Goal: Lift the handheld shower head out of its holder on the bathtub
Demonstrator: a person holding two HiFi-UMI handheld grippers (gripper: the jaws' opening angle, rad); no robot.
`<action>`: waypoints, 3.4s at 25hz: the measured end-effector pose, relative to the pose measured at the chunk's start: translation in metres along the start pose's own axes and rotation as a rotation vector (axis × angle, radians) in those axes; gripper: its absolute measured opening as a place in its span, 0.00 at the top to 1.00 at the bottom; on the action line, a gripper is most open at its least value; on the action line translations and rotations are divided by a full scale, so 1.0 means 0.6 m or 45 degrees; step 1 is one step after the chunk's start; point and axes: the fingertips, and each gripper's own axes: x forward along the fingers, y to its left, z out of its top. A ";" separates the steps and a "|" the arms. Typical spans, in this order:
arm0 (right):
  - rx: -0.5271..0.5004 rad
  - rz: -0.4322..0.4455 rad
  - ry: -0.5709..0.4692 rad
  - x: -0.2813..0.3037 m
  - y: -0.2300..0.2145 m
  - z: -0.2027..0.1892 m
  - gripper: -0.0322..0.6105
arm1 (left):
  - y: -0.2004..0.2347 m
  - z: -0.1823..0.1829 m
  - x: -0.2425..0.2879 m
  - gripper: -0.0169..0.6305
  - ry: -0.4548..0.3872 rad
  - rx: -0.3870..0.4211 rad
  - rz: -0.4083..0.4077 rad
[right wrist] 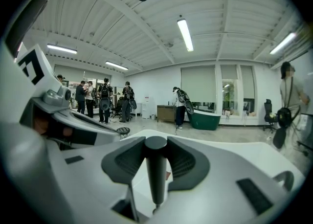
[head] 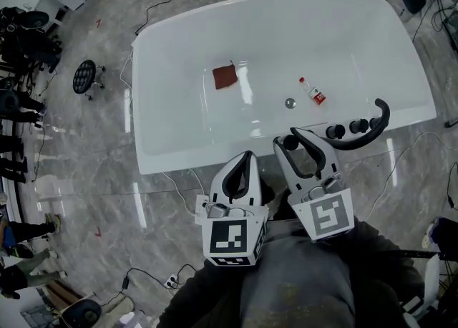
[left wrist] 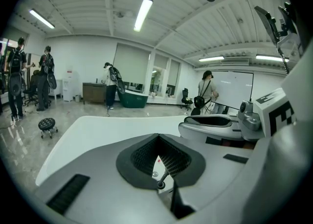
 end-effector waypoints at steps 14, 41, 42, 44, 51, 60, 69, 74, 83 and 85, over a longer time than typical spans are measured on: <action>-0.038 0.037 -0.079 -0.043 0.007 0.091 0.73 | -0.029 0.070 -0.038 0.97 -0.050 0.001 0.008; -0.084 0.043 -0.266 -0.113 0.021 0.194 0.73 | -0.071 0.148 -0.093 0.97 -0.182 0.094 0.020; -0.083 0.043 -0.268 -0.114 0.022 0.194 0.73 | -0.073 0.147 -0.095 0.97 -0.181 0.095 0.020; -0.080 0.040 -0.274 -0.117 0.023 0.195 0.73 | -0.074 0.147 -0.098 0.97 -0.183 0.098 0.021; -0.088 0.040 -0.302 -0.139 0.027 0.202 0.73 | -0.083 0.152 -0.114 0.97 -0.211 0.113 0.037; -0.095 0.058 -0.331 -0.198 0.042 0.218 0.73 | -0.104 0.175 -0.164 0.97 -0.299 0.111 0.077; -0.117 0.037 -0.389 -0.231 0.078 0.254 0.73 | -0.104 0.212 -0.216 0.97 -0.403 0.129 0.050; -0.071 0.004 -0.363 -0.222 0.094 0.242 0.73 | -0.093 0.207 -0.224 0.97 -0.379 0.148 0.010; -0.069 -0.033 -0.371 -0.208 0.099 0.247 0.73 | -0.087 0.212 -0.231 0.97 -0.391 0.171 -0.038; -0.082 -0.032 -0.377 -0.204 0.101 0.253 0.73 | -0.083 0.218 -0.231 0.97 -0.402 0.171 -0.040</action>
